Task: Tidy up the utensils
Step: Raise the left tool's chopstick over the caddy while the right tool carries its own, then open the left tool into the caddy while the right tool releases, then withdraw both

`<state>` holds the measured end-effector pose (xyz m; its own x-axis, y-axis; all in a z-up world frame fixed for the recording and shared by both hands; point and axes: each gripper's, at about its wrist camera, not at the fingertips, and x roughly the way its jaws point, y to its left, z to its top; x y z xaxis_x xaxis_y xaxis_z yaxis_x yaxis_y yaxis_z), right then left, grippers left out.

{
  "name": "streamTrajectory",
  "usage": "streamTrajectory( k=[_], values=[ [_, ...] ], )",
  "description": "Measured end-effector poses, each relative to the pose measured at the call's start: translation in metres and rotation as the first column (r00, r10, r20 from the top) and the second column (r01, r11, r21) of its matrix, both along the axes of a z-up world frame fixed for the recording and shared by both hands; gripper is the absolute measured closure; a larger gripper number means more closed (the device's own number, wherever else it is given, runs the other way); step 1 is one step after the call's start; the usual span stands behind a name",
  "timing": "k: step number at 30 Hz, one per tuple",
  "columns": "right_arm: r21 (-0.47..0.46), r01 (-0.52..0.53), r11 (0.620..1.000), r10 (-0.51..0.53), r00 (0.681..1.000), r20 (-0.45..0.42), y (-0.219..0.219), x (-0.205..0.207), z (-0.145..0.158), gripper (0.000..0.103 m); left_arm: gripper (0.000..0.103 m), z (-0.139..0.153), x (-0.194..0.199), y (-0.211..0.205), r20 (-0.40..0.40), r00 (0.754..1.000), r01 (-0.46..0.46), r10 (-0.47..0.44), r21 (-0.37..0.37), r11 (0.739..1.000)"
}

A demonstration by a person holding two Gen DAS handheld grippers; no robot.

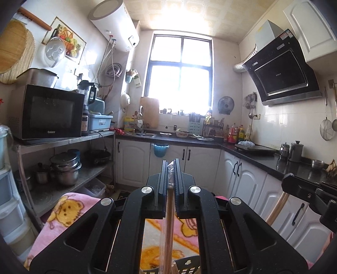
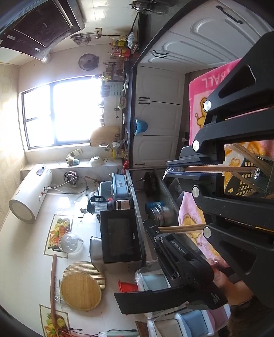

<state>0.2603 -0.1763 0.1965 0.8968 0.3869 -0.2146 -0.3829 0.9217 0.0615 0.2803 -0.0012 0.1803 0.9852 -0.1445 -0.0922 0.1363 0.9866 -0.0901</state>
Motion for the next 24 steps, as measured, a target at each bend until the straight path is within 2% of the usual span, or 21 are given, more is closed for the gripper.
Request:
streamTrajectory(
  k=[10, 20, 22, 24],
  values=[
    [-0.014, -0.012, 1.0, 0.012, 0.999, -0.042, 0.014, 0.016, -0.027, 0.098, 0.1, -0.023, 0.005, 0.001, -0.007, 1.0, 0.018, -0.018, -0.008, 1.0],
    [-0.016, -0.015, 1.0, 0.014, 0.996, -0.09, 0.017, 0.02, -0.051, 0.097, 0.1, -0.045, 0.007, 0.002, -0.061, 0.997, 0.051, -0.052, -0.02, 0.999],
    [-0.01, -0.01, 1.0, 0.009, 0.995, -0.103, 0.015, 0.017, -0.054, 0.09, 0.1, -0.048, 0.005, 0.002, -0.08, 0.995, 0.057, -0.058, -0.019, 0.998],
    [-0.004, -0.005, 1.0, 0.005, 0.994, -0.11, 0.012, 0.014, -0.056, 0.083, 0.094, -0.049, 0.002, 0.002, -0.103, 0.993, 0.064, -0.065, -0.016, 0.998]
  ],
)
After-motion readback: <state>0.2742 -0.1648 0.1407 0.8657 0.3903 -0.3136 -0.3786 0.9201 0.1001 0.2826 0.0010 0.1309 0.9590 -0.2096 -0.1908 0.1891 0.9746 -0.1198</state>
